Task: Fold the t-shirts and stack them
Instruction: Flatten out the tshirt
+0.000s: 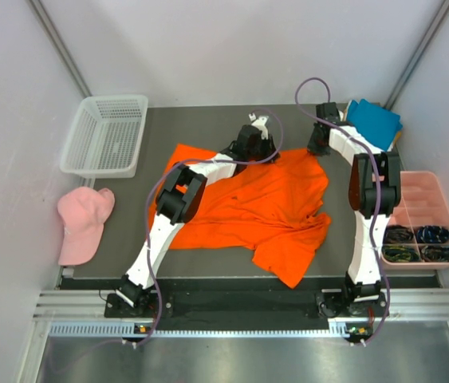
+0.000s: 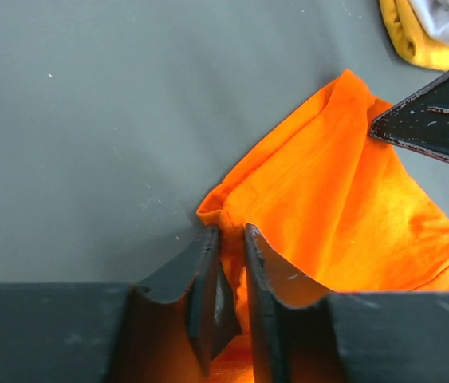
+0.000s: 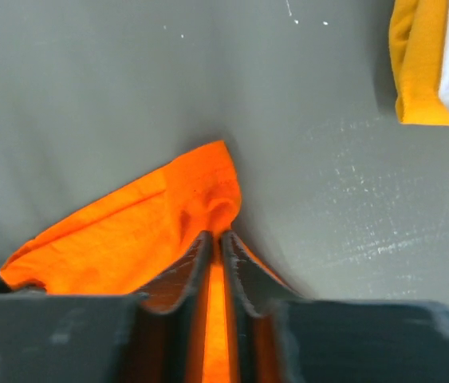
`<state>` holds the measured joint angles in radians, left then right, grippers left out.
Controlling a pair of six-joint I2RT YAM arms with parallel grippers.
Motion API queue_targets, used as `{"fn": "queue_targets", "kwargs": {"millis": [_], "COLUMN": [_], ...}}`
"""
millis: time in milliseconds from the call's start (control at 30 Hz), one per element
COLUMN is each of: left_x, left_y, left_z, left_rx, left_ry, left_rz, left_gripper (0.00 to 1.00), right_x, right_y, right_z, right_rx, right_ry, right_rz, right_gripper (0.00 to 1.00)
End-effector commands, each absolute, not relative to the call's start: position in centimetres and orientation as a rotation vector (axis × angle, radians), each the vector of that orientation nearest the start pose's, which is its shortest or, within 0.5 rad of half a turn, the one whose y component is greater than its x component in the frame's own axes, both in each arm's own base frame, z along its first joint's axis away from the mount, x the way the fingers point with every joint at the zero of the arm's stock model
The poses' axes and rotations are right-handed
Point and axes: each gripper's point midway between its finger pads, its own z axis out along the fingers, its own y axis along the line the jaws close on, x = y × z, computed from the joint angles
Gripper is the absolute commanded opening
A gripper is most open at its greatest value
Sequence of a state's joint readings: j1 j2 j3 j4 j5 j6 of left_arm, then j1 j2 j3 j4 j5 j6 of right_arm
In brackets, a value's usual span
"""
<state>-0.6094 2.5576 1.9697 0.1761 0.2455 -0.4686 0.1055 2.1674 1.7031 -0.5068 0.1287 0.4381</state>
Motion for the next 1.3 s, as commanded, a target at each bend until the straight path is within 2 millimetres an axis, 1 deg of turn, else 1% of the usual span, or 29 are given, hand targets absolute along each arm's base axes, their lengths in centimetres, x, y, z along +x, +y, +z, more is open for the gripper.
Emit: {"fn": "queue_targets", "kwargs": {"millis": [0, 33, 133, 233, 367, 400, 467, 633, 667, 733, 767, 800, 867, 933, 967, 1033, 1067, 1133, 1167, 1267], "left_x": [52.3, 52.2, 52.2, 52.2, 52.6, 52.8, 53.4, 55.0, 55.3, 56.0, 56.3, 56.6, 57.3, 57.9, 58.4, 58.9, 59.3, 60.0, 60.4, 61.3], "left_y": [-43.9, -43.9, -44.0, -43.9, -43.7, -43.7, -43.5, -43.0, -43.0, -42.8, -42.8, -42.7, -42.7, -42.6, -42.6, -42.7, -42.9, -42.7, -42.9, -42.8], "left_z": [3.0, 2.9, 3.0, 3.0, 3.5, 4.0, 4.4, 5.6, 5.9, 6.1, 6.5, 6.7, 7.6, 8.1, 8.9, 9.2, 10.3, 10.5, 11.1, 11.9], "left_rx": [0.327, 0.322, 0.322, 0.316, 0.302, 0.298, 0.271, 0.212, 0.207, 0.189, 0.184, 0.177, 0.168, 0.166, 0.164, 0.167, 0.167, 0.156, 0.153, 0.128], "left_ry": [2.093, 2.096, 2.094, 2.092, 2.079, 2.064, 2.053, 2.001, 1.991, 1.970, 1.955, 1.942, 1.902, 1.877, 1.846, 1.822, 1.788, 1.760, 1.729, 1.679], "left_rz": [-0.908, -0.910, -0.914, -0.916, -0.908, -0.911, -0.912, -0.916, -0.919, -0.915, -0.912, -0.912, -0.909, -0.903, -0.898, -0.886, -0.891, -0.882, -0.887, -0.878], "left_gripper": [0.23, 0.21, 0.16, 0.15, 0.14, 0.14, 0.14, 0.14, 0.14, 0.13, 0.13, 0.13, 0.11, 0.10, 0.10, 0.09, 0.08, 0.08, 0.08, 0.05], "right_x": [53.2, 53.1, 53.1, 53.2, 53.4, 53.6, 54.1, 55.0, 55.4, 55.6, 56.0, 56.2, 56.8, 57.2, 57.6, 58.1, 58.4, 58.8, 59.0, 59.5], "right_y": [4.5, 4.5, 4.5, 4.6, 4.5, 4.4, 4.2, 3.7, 3.5, 3.2, 3.0, 2.9, 2.6, 2.3, 2.4, 2.2, 2.2, 2.3, 2.3, 2.2], "right_z": [4.7, 4.7, 4.7, 5.0, 6.1, 6.7, 7.4, 8.5, 9.1, 9.4, 10.2, 10.4, 11.4, 11.9, 12.4, 12.9, 13.4, 14.0, 14.2, 14.5], "right_rx": [0.477, 0.478, 0.480, 0.478, 0.473, 0.474, 0.471, 0.479, 0.477, 0.475, 0.470, 0.471, 0.466, 0.465, 0.455, 0.453, 0.450, 0.443, 0.440, 0.441], "right_ry": [2.464, 2.466, 2.467, 2.460, 2.439, 2.428, 2.411, 2.389, 2.373, 2.362, 2.344, 2.337, 2.313, 2.296, 2.285, 2.269, 2.254, 2.235, 2.229, 2.215], "right_rz": [0.064, 0.066, 0.072, 0.075, 0.077, 0.072, 0.067, 0.060, 0.055, 0.040, 0.035, 0.034, 0.037, 0.040, 0.051, 0.057, 0.059, 0.068, 0.069, 0.070], "right_gripper": [0.04, 0.00, 0.00, 0.00, 0.00, 0.00, 0.00, 0.00, 0.00, 0.00, 0.00, 0.00, 0.00, 0.00, 0.00, 0.00, 0.00, 0.00, 0.00, 0.00]}}
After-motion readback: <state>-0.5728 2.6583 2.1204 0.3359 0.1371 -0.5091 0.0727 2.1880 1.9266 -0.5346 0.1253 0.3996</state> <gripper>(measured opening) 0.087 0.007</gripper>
